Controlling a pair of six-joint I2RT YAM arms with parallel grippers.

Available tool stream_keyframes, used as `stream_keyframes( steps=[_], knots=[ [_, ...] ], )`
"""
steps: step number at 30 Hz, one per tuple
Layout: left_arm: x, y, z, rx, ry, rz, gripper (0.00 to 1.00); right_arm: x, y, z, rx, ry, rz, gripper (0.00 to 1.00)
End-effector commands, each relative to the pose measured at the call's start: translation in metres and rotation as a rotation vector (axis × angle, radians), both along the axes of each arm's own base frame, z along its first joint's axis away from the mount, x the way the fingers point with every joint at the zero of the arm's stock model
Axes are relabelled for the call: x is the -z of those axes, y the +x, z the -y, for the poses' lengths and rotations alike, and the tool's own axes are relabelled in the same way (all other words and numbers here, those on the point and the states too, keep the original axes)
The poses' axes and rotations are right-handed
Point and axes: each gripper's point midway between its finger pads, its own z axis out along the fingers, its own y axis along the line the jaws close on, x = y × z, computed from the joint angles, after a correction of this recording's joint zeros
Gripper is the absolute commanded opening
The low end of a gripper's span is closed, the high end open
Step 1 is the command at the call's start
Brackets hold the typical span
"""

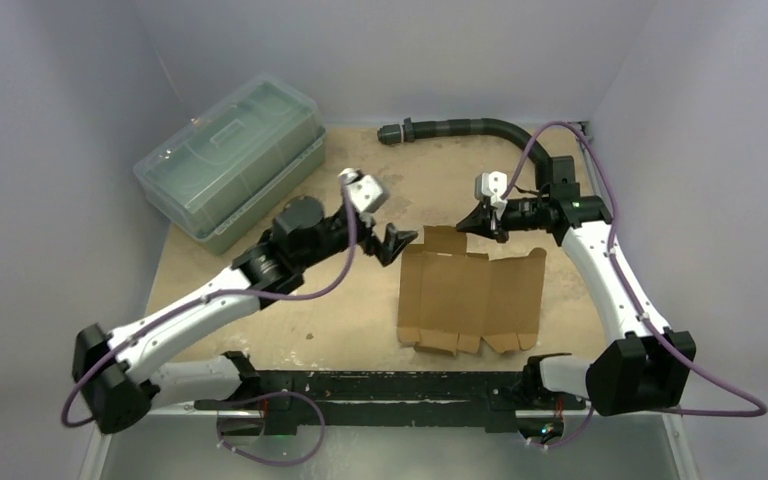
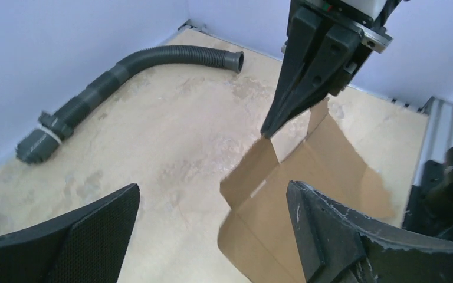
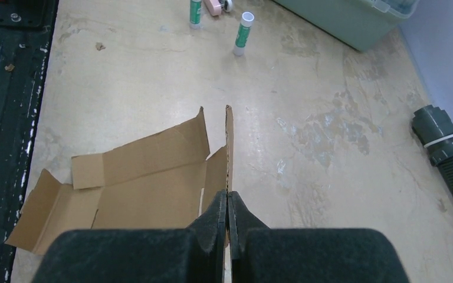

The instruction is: Fold the paper box

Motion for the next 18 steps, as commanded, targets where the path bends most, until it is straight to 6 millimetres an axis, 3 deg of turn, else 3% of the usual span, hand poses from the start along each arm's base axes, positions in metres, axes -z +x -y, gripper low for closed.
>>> stream_keyframes(
  steps=[1, 8, 13, 18],
  knots=[
    [0.008, -0.020, -0.036, -0.119, -0.219, -0.176, 0.96, -0.013, -0.005, -0.001, 0.000, 0.056, 0.017, 0.00],
    [0.078, -0.052, -0.054, -0.114, -0.384, -0.358, 0.96, -0.016, -0.007, 0.001, 0.018, 0.103, -0.023, 0.00],
    [0.099, -0.055, -0.050, -0.087, -0.470, -0.391, 0.95, -0.014, -0.006, 0.002, 0.023, 0.119, -0.040, 0.00],
    [0.124, -0.050, -0.036, -0.072, -0.433, -0.436, 0.89, -0.012, -0.005, 0.003, 0.028, 0.127, -0.050, 0.00]
  ],
)
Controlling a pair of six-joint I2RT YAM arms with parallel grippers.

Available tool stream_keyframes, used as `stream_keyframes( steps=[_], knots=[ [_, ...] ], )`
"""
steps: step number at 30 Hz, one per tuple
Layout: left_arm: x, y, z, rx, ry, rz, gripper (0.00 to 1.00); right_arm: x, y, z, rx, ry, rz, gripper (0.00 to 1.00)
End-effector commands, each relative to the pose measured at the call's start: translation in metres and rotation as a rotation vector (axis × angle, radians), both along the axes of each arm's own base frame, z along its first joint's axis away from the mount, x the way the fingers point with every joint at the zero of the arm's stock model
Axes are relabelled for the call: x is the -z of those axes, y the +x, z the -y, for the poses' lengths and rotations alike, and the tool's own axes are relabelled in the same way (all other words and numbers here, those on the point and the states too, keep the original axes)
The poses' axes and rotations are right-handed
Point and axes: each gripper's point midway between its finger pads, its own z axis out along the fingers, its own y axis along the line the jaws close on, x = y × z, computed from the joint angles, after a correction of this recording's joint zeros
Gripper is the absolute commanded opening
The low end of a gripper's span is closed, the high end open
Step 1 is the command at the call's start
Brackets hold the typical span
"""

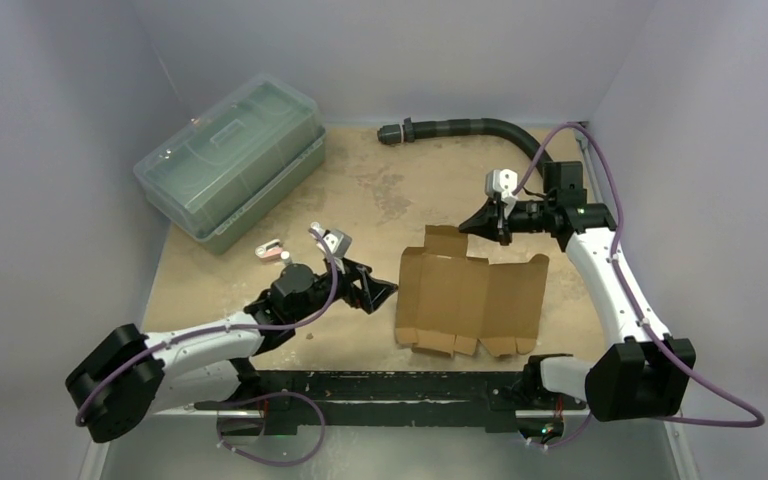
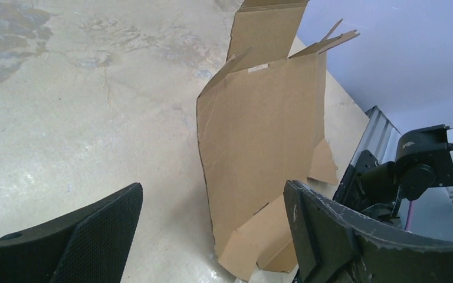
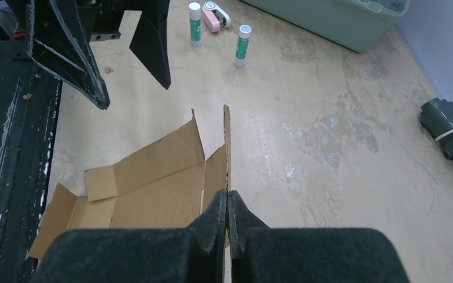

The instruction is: Fold the paper box

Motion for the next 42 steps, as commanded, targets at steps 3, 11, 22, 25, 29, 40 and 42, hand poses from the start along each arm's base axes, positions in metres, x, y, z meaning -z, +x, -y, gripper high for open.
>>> stream_keyframes(
  steps=[3, 11, 22, 25, 29, 40, 42],
  knots=[
    [-0.017, 0.011, 0.023, 0.032, -0.113, 0.029, 0.82, -0.006, 0.000, -0.002, -0.011, 0.041, 0.008, 0.00],
    [0.026, 0.020, 0.038, 0.046, -0.030, -0.039, 0.62, -0.001, 0.002, -0.002, -0.008, 0.043, -0.010, 0.00],
    [0.021, 0.009, 0.062, 0.176, -0.102, -0.025, 0.54, 0.003, 0.004, -0.001, 0.001, 0.047, -0.033, 0.00],
    [0.027, 0.007, 0.065, 0.194, -0.098, -0.041, 0.52, 0.002, 0.004, 0.000, 0.002, 0.052, -0.031, 0.00],
    [0.035, 0.008, 0.066, 0.191, -0.090, -0.056, 0.51, 0.001, 0.004, 0.001, 0.004, 0.057, -0.031, 0.00],
    [0.031, 0.012, 0.073, 0.207, -0.083, -0.047, 0.00, 0.009, 0.007, 0.003, 0.019, 0.044, -0.050, 0.00],
    [0.030, 0.016, 0.071, 0.193, -0.027, -0.033, 0.00, 0.013, 0.009, 0.005, 0.030, 0.031, -0.052, 0.00]
  ],
)
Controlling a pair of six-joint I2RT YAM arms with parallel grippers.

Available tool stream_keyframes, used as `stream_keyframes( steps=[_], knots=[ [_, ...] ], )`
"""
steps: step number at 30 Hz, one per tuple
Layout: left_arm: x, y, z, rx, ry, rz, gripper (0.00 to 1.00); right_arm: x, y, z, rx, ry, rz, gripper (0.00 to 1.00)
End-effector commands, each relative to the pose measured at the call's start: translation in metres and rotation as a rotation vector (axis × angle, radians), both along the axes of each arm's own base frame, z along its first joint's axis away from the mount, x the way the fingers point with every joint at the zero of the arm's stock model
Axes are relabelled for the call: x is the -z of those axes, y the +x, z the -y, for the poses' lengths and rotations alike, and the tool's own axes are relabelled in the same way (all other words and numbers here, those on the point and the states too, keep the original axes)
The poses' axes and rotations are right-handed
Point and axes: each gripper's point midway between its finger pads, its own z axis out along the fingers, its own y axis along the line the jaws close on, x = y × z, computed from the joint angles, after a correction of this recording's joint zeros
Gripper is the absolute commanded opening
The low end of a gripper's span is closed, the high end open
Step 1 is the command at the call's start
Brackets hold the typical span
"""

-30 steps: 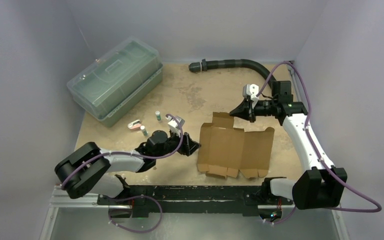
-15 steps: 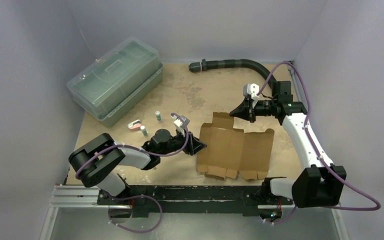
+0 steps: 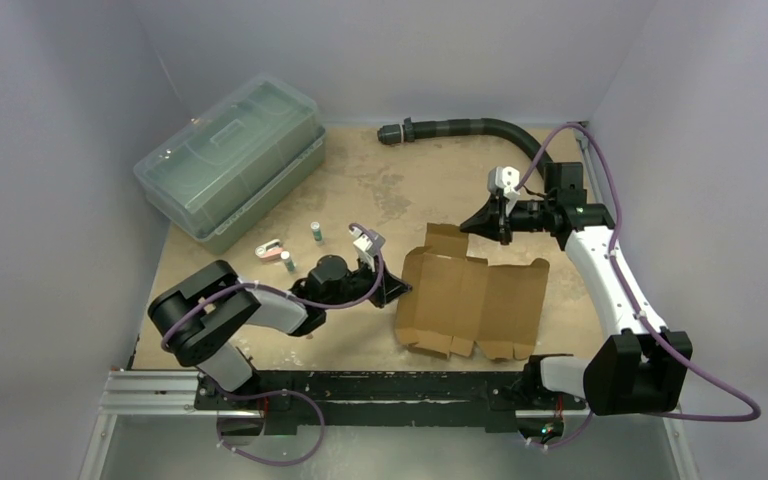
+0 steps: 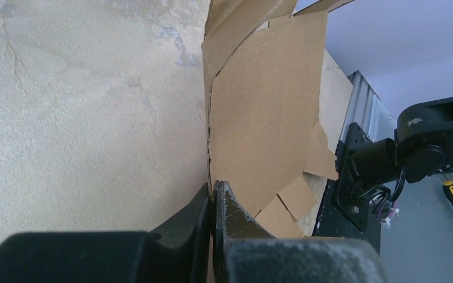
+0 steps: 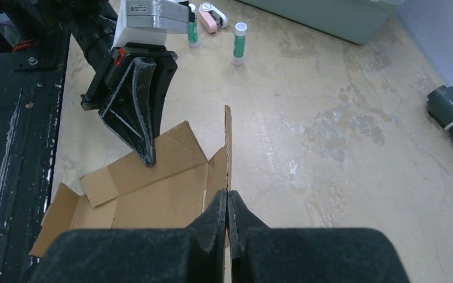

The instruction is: Fold the paper box

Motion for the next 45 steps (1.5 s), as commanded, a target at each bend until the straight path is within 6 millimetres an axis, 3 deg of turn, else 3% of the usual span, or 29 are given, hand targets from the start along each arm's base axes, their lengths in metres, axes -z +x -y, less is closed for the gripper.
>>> stream_keyframes(
  steps=[1, 3, 5, 12, 19, 22, 28, 32, 45],
  knots=[
    [-0.032, 0.012, 0.006, 0.002, 0.029, 0.109, 0.00, 0.008, 0.004, 0.002, 0.015, -0.006, -0.010, 0.00],
    [-0.034, 0.017, 0.004, 0.003, 0.109, 0.143, 0.00, 0.011, 0.005, 0.003, 0.021, -0.015, -0.015, 0.01],
    [-0.036, 0.023, 0.001, 0.005, 0.185, 0.163, 0.00, 0.013, 0.006, 0.004, 0.025, -0.022, -0.011, 0.08],
    [-0.046, 0.042, -0.008, 0.030, 0.441, 0.233, 0.00, 0.011, 0.006, 0.005, 0.033, -0.028, 0.003, 0.44],
    [-0.062, 0.057, -0.010, 0.091, 0.612, 0.289, 0.00, -0.020, -0.006, 0.006, 0.028, -0.006, 0.064, 0.74],
    [-0.075, 0.062, -0.005, 0.136, 0.639, 0.353, 0.00, -0.031, -0.014, 0.005, 0.005, 0.001, 0.102, 0.81],
    [-0.082, 0.064, 0.010, 0.212, 0.648, 0.347, 0.00, -0.055, -0.020, 0.001, -0.062, -0.032, 0.145, 0.84],
    [-0.083, 0.063, 0.018, 0.241, 0.628, 0.338, 0.00, -0.058, -0.013, -0.005, -0.108, -0.074, 0.137, 0.85],
    [-0.089, 0.054, 0.026, 0.265, 0.551, 0.323, 0.00, -0.012, -0.003, -0.023, -0.129, -0.139, 0.084, 0.67]
  ],
)
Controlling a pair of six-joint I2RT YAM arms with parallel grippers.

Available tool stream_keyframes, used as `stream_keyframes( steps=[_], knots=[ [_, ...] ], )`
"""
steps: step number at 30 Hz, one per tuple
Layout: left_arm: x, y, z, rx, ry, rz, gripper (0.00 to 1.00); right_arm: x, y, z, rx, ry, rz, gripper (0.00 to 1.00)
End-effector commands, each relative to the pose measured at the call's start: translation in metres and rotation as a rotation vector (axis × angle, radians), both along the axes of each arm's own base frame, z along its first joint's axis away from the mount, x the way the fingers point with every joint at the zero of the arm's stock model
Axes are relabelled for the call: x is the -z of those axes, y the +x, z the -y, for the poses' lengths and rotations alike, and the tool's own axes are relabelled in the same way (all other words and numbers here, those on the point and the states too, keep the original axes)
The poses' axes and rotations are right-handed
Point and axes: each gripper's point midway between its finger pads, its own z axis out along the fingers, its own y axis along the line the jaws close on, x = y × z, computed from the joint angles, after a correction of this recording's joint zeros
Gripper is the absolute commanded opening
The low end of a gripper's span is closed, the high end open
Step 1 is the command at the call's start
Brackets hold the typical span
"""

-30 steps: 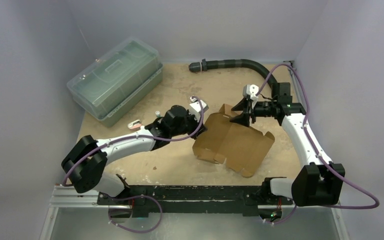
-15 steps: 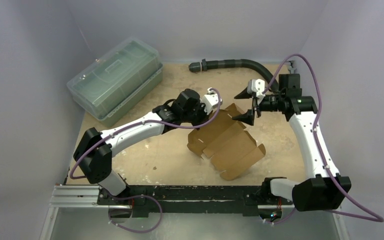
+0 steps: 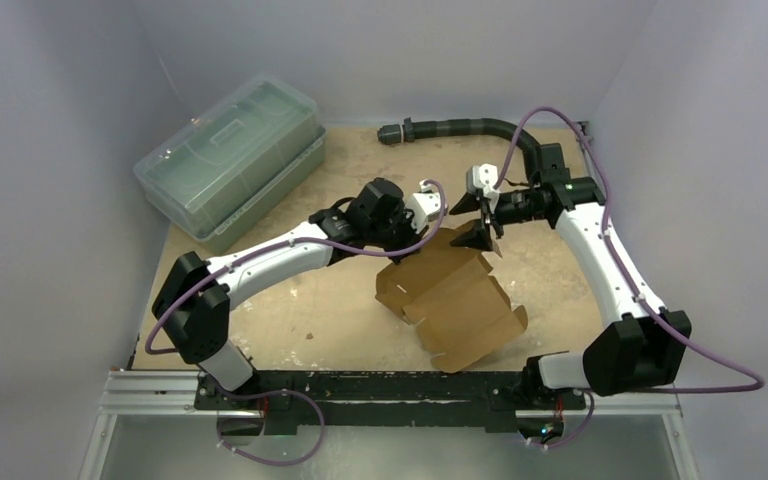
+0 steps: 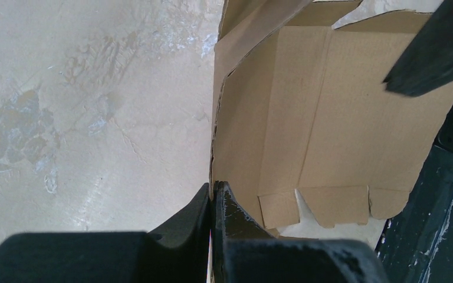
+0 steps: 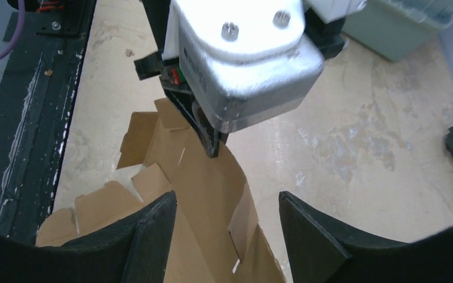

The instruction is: Fold the paper box

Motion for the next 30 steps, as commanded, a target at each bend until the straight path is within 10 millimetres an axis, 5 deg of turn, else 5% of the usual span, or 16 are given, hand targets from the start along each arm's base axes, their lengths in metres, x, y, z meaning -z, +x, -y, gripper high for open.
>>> stream_keyframes(
  steps=[1, 8, 15, 23, 27, 30],
  knots=[
    [-0.020, -0.003, 0.011, 0.031, -0.077, 0.024, 0.00, 0.010, 0.004, -0.003, 0.020, -0.024, 0.028, 0.64],
    [-0.022, -0.007, 0.013, 0.035, -0.103, 0.009, 0.00, 0.022, 0.008, -0.005, 0.023, -0.050, 0.035, 0.43],
    [-0.026, -0.011, 0.014, 0.033, -0.138, 0.001, 0.00, 0.026, 0.010, -0.003, 0.025, -0.069, 0.062, 0.02],
    [-0.037, -0.014, 0.004, -0.042, -0.215, -0.006, 0.00, 0.026, 0.001, -0.002, 0.021, -0.060, 0.089, 0.00],
    [-0.047, -0.012, -0.008, -0.127, -0.320, -0.017, 0.21, 0.025, -0.001, -0.002, 0.033, -0.045, 0.086, 0.00],
    [-0.060, -0.011, -0.024, -0.192, -0.398, -0.015, 0.45, 0.028, -0.002, -0.001, 0.052, -0.030, 0.069, 0.00]
  ],
)
